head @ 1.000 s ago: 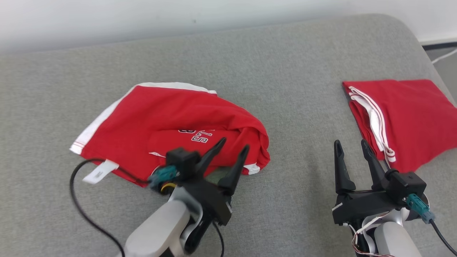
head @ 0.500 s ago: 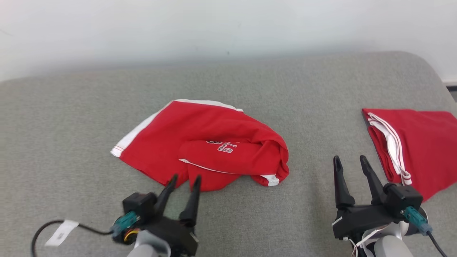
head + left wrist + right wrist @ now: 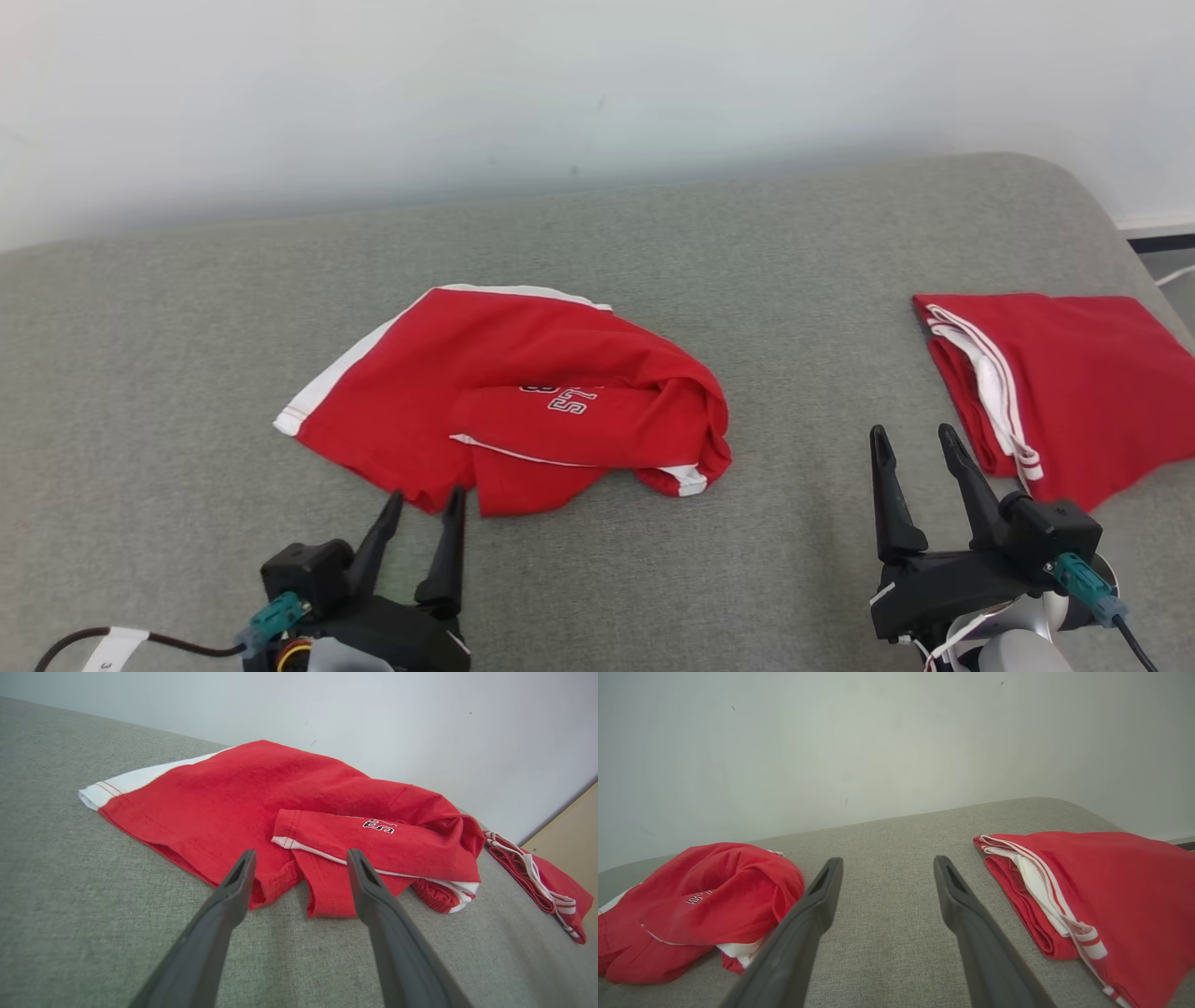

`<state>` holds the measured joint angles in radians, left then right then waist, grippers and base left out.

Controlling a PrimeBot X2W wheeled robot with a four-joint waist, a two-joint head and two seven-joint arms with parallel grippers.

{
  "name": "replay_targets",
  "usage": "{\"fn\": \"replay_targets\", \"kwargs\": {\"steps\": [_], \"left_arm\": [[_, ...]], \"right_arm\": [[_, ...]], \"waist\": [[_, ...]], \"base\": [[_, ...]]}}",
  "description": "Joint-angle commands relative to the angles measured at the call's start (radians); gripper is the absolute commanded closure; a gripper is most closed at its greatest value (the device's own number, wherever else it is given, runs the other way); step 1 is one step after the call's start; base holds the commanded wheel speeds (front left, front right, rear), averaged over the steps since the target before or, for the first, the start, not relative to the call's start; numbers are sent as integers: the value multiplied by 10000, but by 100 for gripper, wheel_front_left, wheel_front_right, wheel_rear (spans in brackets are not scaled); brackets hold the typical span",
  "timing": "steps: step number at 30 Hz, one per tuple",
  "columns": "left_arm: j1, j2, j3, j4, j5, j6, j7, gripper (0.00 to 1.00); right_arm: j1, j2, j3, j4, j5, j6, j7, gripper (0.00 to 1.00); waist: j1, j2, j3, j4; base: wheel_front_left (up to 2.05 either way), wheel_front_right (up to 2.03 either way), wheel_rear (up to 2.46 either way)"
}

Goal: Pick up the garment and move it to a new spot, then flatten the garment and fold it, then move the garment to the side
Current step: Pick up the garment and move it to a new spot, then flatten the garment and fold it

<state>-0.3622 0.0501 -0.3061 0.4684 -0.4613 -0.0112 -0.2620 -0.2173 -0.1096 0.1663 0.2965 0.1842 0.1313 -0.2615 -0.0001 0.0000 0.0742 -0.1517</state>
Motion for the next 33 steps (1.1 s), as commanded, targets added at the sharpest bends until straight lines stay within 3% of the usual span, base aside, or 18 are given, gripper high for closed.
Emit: {"fn": "replay_targets", "kwargs": {"steps": [1,9,14,21,33], "left_arm": [[201,13,121,73,94,50,-40,0],[-69,9,933,161,553,396,-40,0],[-148,10,1260,226,788,334,-40,0],[-23,15,558,453,617,-41,-40,0],[-614,14,-74,1092,227,-263,-40,0]], "right_arm": [[10,-57,10,-35,34,-12,-42,0],[-144,-40,36,-191,19,-12,-42,0],[-141,-8,36,-253,36,-12,-43,0],[-171,27,-49,-289,69,-12,-43,0],[-443,126,54,-274,119,-12,-43,0]], "waist": [[1,0,32,-157],[1,0,295,-532],[1,0,434,-658],[1,0,614,-716],[1,0,992,-1037]], "base": [[0,0,0],[0,0,0],[0,0,0],[0,0,0],[0,0,0]]}}
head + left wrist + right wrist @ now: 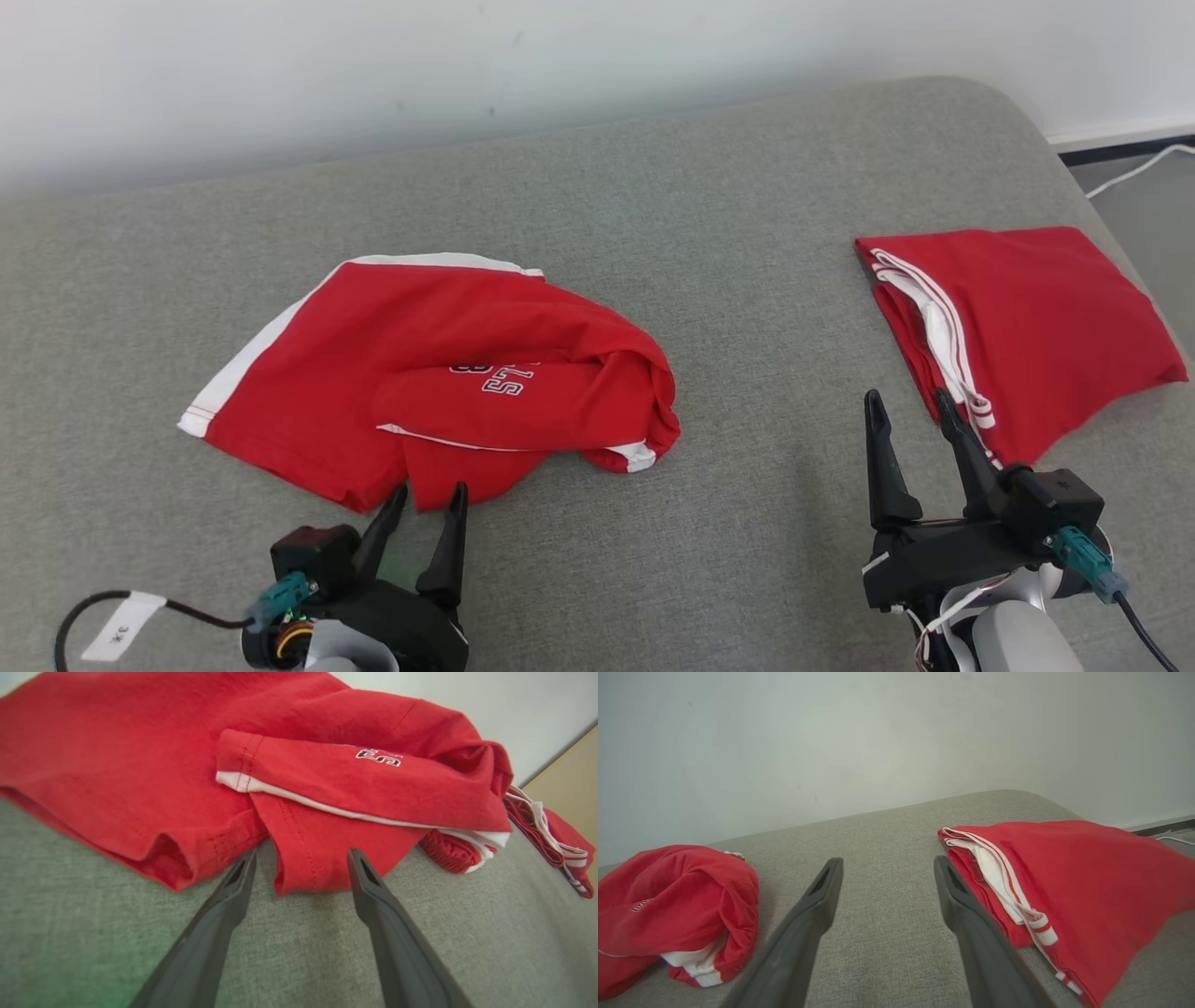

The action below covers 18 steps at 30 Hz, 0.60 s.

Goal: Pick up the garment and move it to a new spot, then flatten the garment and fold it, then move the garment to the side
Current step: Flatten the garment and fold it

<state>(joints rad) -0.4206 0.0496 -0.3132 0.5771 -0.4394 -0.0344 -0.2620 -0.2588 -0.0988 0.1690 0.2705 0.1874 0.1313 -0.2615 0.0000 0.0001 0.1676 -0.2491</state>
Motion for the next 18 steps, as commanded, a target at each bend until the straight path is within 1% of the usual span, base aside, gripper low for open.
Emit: {"fn": "replay_targets", "kwargs": {"steps": [1,2,3,4,5,6,7,11,15,18], "left_arm": [[-122,19,-11,62,0,-47,-40,0],[-153,20,-19,158,-66,-89,-40,0],[-185,19,-10,253,-127,-80,-38,8],[-238,17,9,283,-156,-114,-38,19],[-302,16,44,268,-169,-143,-37,52],[-324,14,87,223,-121,-157,-28,90],[-302,14,121,212,-85,-178,-28,100],[-174,19,230,144,-79,-274,-28,100],[156,22,330,-126,-27,-332,-28,100],[223,20,560,-654,187,-335,-29,100]], "right_arm": [[-68,25,15,-23,86,-12,-43,0],[-92,33,1,-29,87,-12,-43,0],[-101,38,-23,-31,83,-12,-43,0],[-112,44,-39,-40,87,-12,-43,0],[-118,49,-55,-51,93,-12,-43,0],[-116,54,-87,-60,83,-12,-43,0],[-104,62,-126,-70,70,-12,-43,0],[24,56,-299,-58,39,-12,-43,0],[148,84,-411,-13,99,-12,-41,0],[205,98,-425,12,107,-12,-43,0]], "waist": [[0,-1,99,-106],[0,-1,132,-150],[0,-1,160,-181],[0,-1,189,-213],[0,-1,206,-229],[0,-1,220,-239],[0,-1,226,-240],[0,-1,157,-47],[0,-1,-15,379],[0,-1,-161,757]], "base": [[0,0,0],[0,0,0],[0,0,0],[0,0,0],[0,0,0],[0,0,0],[0,0,0],[0,0,0],[0,0,0],[0,0,0]]}}
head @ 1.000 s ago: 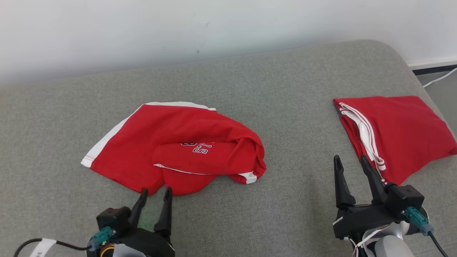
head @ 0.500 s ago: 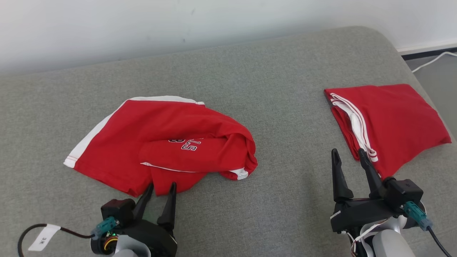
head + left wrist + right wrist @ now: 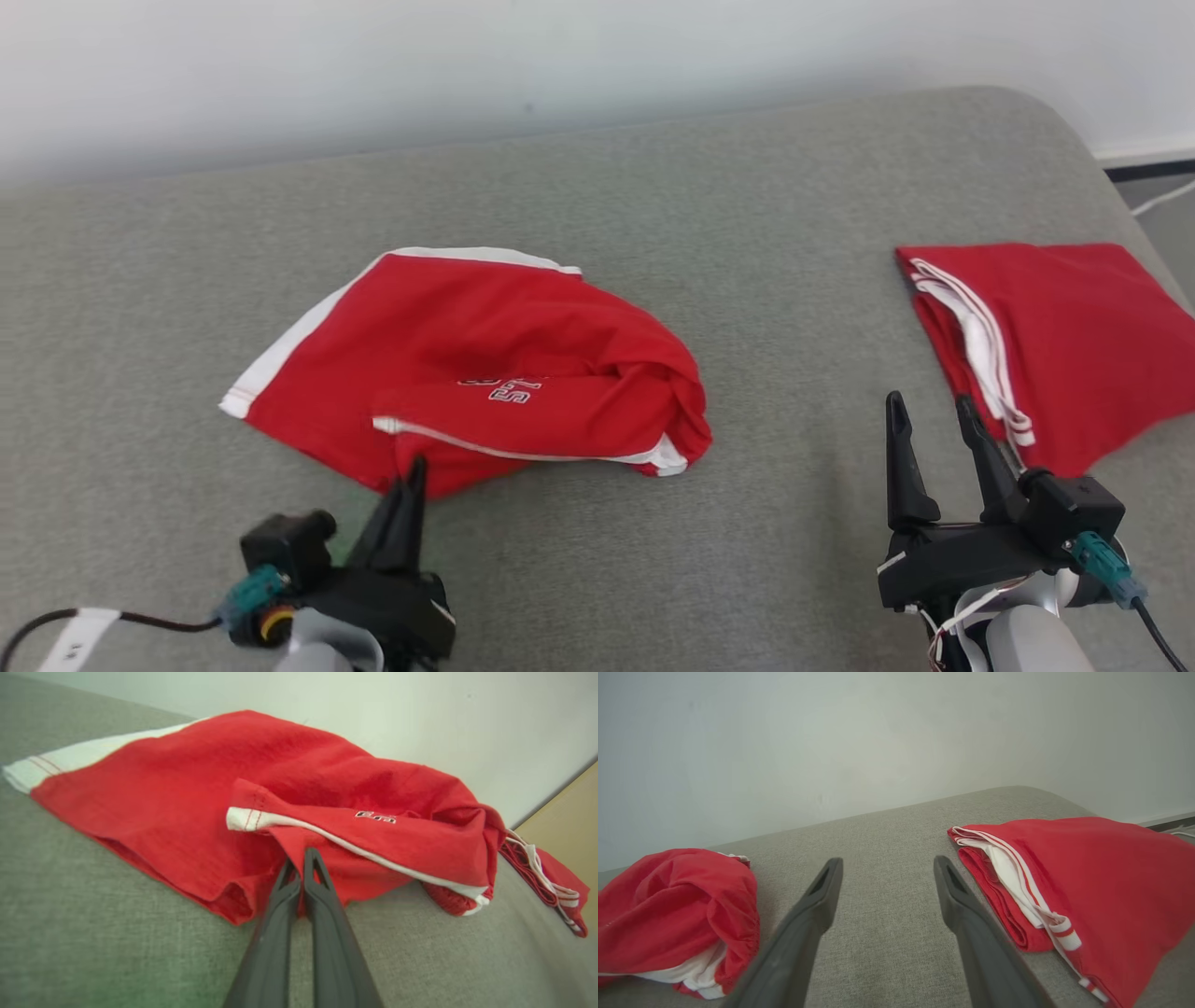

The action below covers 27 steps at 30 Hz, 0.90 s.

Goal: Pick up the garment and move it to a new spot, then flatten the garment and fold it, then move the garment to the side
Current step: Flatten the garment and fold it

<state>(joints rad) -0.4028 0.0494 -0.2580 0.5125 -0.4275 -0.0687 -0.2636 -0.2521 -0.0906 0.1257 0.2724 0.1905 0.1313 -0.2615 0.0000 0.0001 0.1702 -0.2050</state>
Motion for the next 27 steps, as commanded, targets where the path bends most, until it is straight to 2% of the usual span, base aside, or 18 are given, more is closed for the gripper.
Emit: {"fn": "replay_targets", "kwargs": {"steps": [1,7,11,16,17,18,19,27], "left_arm": [[129,25,164,-274,198,47,-12,100],[723,14,1018,-2143,878,174,-12,100],[1344,13,1151,-2117,1083,112,-12,100],[1930,16,1373,-1512,1085,149,-12,100],[1985,19,1410,-1343,1088,165,-12,89],[2070,14,1423,-1111,1020,178,-12,58],[2084,16,1443,-1009,995,217,-12,0],[2261,16,1548,-607,1059,706,-12,0]], "right_arm": [[161,32,-10,-15,66,-12,-41,0],[285,64,-35,76,69,-12,-43,0],[427,95,19,192,21,-12,-43,0],[332,88,388,279,82,-12,-43,0],[319,67,516,301,101,-12,-43,0],[306,19,679,336,148,-12,-43,0],[291,-44,839,372,197,-12,-43,0],[188,-496,2317,700,895,-12,-43,0]], "waist": [[0,-1,-232,449],[0,-1,-511,1298],[0,-1,-699,1855],[0,-1,-797,2028],[0,-1,-814,2035],[0,-1,-846,2037],[0,-1,-859,2036],[0,-1,-942,2077]], "base": [[0,0,0],[0,0,0],[0,0,0],[0,0,0],[0,0,0],[0,0,0],[0,0,0],[0,0,0]]}}
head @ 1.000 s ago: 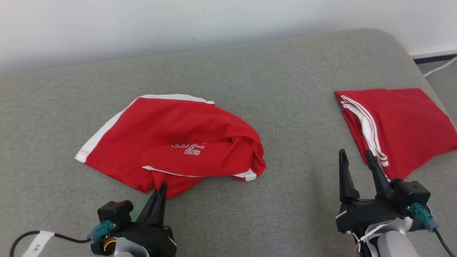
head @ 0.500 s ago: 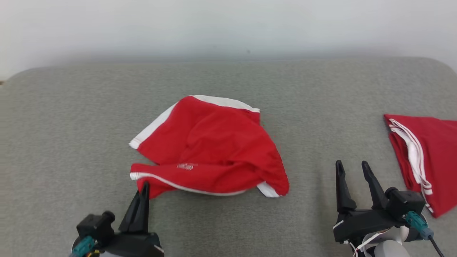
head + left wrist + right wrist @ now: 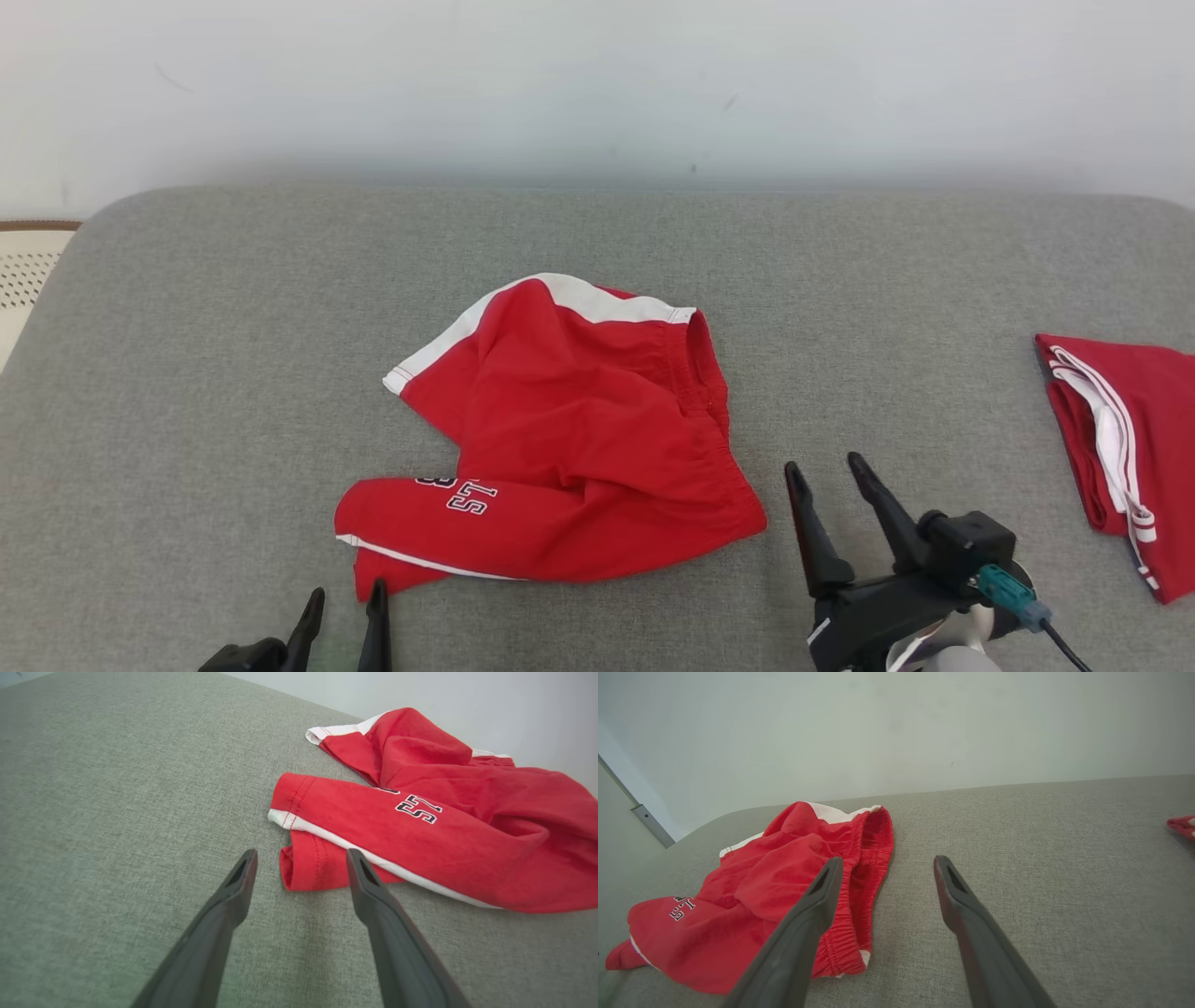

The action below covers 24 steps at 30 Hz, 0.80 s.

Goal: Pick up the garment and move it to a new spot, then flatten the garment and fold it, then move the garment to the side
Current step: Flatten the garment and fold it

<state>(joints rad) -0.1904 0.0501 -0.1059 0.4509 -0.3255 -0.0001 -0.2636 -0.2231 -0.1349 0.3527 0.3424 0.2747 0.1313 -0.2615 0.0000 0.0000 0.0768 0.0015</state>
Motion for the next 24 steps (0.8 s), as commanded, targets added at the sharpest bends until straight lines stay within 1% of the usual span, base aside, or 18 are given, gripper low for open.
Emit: {"fn": "replay_targets", "kwargs": {"steps": [1,6,8,9,15,19,20,21,23,24], "left_arm": [[151,11,43,-51,11,95,-12,0],[335,11,-120,-264,-30,175,-12,0],[325,11,-192,-393,22,176,-12,0],[325,11,-192,-393,22,176,-12,0],[372,11,-338,-538,40,180,-12,0],[403,8,-364,-654,11,235,-12,0],[413,10,-369,-700,-14,243,-12,0],[419,10,-370,-737,-14,240,-12,0],[415,10,-396,-786,-25,257,-12,0],[417,11,-414,-790,-41,264,-12,0]], "right_arm": [[-122,-123,246,41,158,-12,-43,0],[-395,-489,1248,300,894,-12,-43,0],[-553,-579,1649,725,1415,-12,-41,0],[-553,-579,1649,725,1415,-12,-41,0],[-1206,-797,2323,1865,2287,-12,-43,0],[-1563,-854,2595,2357,2660,-12,-43,0],[-1640,-879,2692,2454,2734,-12,-41,8],[-1720,-898,2781,2521,2818,-12,-43,37],[-1878,-952,2950,2689,3021,-12,-43,84],[-1992,-1004,3030,2783,3087,-12,-43,84]], "waist": [[0,0,-15,34],[0,0,-24,241],[0,0,-14,410],[0,0,-14,410],[0,0,51,825],[0,0,117,1042],[0,0,141,1086],[0,0,164,1120],[0,0,219,1188],[0,0,245,1221]], "base": [[0,0,0],[0,0,0],[0,0,0],[0,0,0],[0,0,0],[0,0,0],[0,0,0],[0,0,0],[0,0,0],[0,0,0]]}}
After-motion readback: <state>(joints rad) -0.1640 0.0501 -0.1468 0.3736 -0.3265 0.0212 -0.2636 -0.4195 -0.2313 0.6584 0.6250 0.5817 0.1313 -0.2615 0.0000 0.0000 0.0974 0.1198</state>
